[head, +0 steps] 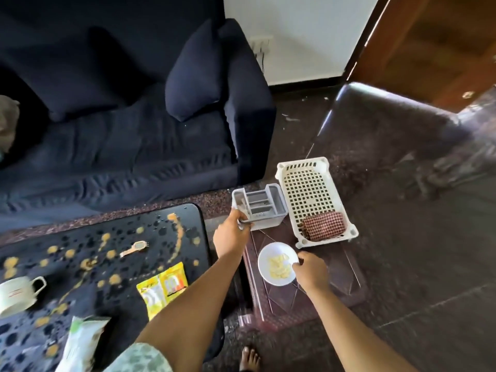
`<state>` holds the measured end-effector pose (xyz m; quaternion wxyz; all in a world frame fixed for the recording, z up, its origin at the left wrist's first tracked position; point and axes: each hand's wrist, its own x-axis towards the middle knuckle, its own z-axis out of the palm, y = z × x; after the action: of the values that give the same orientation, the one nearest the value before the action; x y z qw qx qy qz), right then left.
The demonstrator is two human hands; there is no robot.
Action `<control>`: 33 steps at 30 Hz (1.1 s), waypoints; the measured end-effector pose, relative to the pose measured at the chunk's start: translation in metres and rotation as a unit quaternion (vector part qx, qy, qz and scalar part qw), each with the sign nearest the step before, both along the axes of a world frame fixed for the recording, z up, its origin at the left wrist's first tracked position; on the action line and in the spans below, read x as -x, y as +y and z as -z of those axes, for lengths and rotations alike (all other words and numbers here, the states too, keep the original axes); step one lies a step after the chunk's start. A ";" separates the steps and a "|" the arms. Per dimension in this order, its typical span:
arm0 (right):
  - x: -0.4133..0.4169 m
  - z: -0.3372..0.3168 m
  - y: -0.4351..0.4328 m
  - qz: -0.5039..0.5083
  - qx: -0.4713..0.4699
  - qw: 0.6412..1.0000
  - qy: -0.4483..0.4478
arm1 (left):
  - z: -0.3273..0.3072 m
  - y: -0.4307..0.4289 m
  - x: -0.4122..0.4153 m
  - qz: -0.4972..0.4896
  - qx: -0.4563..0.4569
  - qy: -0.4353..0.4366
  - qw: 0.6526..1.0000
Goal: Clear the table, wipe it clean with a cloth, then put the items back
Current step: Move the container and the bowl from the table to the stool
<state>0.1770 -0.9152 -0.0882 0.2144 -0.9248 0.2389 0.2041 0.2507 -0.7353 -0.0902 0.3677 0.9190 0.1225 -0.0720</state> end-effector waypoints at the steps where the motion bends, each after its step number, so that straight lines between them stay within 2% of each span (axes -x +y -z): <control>1: -0.001 0.006 -0.002 0.011 -0.007 1.000 0.000 | 0.006 -0.003 -0.002 0.002 -0.004 0.007 1.000; 5: -0.001 0.022 0.001 0.081 -0.054 0.995 -0.002 | 0.019 -0.003 0.004 0.025 0.028 0.022 0.999; 7: 0.000 0.028 0.003 0.116 -0.079 0.990 -0.004 | 0.016 -0.002 0.010 0.023 0.108 0.036 0.993; 9: -0.001 0.035 0.004 0.141 -0.098 0.985 -0.003 | 0.016 -0.002 0.006 -0.028 0.207 0.074 0.975; 10: -0.002 0.039 0.005 0.153 -0.104 0.983 -0.002 | 0.020 -0.002 0.000 -0.050 0.227 0.099 0.967; 13: -0.007 0.051 0.004 0.204 -0.130 0.970 -0.016 | 0.033 -0.006 -0.022 -0.093 0.242 0.155 0.953; 20: -0.011 0.076 0.006 0.315 -0.179 0.932 -0.026 | 0.040 -0.016 -0.030 -0.138 0.234 0.147 0.951; 27: -0.017 0.081 0.007 0.326 -0.216 0.920 -0.023 | 0.039 -0.017 -0.029 -0.132 0.253 0.151 0.947; 31: -0.003 0.072 0.017 0.403 -0.208 0.890 -0.043 | 0.018 -0.012 -0.007 -0.140 0.255 0.155 0.944; 33: 0.012 0.049 0.040 0.410 -0.177 0.893 -0.049 | 0.004 0.004 0.015 -0.176 0.266 0.133 0.938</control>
<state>0.1651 -0.8751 -0.1371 0.4506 -0.7000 0.5464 0.0914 0.2354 -0.7309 -0.0942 0.5858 0.7336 0.3065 -0.1571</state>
